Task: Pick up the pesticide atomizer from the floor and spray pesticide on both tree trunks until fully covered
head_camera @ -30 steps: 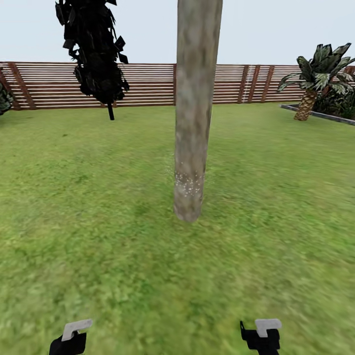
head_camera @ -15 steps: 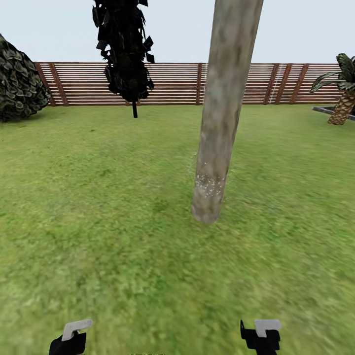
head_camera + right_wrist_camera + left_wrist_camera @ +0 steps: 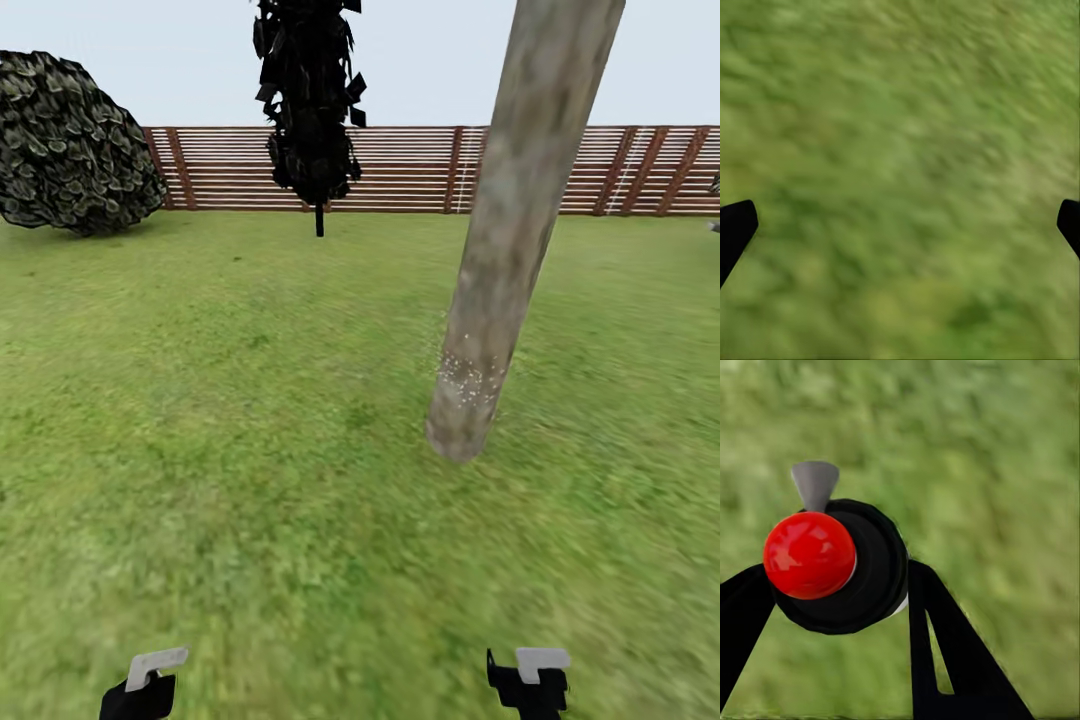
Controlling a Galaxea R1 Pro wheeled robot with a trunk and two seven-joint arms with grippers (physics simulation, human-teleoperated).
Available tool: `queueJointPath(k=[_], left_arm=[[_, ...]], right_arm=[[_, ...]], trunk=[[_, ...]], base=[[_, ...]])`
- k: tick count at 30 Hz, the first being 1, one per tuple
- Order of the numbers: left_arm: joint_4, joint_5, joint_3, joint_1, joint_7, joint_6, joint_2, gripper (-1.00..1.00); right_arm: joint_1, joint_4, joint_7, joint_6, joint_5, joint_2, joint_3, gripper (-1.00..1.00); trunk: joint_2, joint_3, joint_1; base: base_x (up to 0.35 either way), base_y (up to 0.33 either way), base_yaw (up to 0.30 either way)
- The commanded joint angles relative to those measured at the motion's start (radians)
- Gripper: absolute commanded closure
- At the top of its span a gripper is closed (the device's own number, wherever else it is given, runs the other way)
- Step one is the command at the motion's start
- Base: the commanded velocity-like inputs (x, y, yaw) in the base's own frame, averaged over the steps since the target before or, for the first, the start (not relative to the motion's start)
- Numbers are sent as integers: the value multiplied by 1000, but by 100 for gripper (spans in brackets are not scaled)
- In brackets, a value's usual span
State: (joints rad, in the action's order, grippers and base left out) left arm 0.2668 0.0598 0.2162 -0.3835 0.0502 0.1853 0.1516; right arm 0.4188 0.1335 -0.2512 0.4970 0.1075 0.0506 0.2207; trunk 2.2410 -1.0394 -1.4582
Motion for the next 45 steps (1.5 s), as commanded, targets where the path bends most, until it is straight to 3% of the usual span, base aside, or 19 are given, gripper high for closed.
queueJointPath(k=[1,45], left_arm=[[0,0,0,0,0,0,0,100],[-1,2,0,0,-1,0,0,100]], right_arm=[[0,0,0,1,0,0,0,-100],[0,-2,0,0,-1,-3,2,-100]], trunk=[[0,0,0],[0,-18,0]], base=[[0,0,281],[0,0,281]])
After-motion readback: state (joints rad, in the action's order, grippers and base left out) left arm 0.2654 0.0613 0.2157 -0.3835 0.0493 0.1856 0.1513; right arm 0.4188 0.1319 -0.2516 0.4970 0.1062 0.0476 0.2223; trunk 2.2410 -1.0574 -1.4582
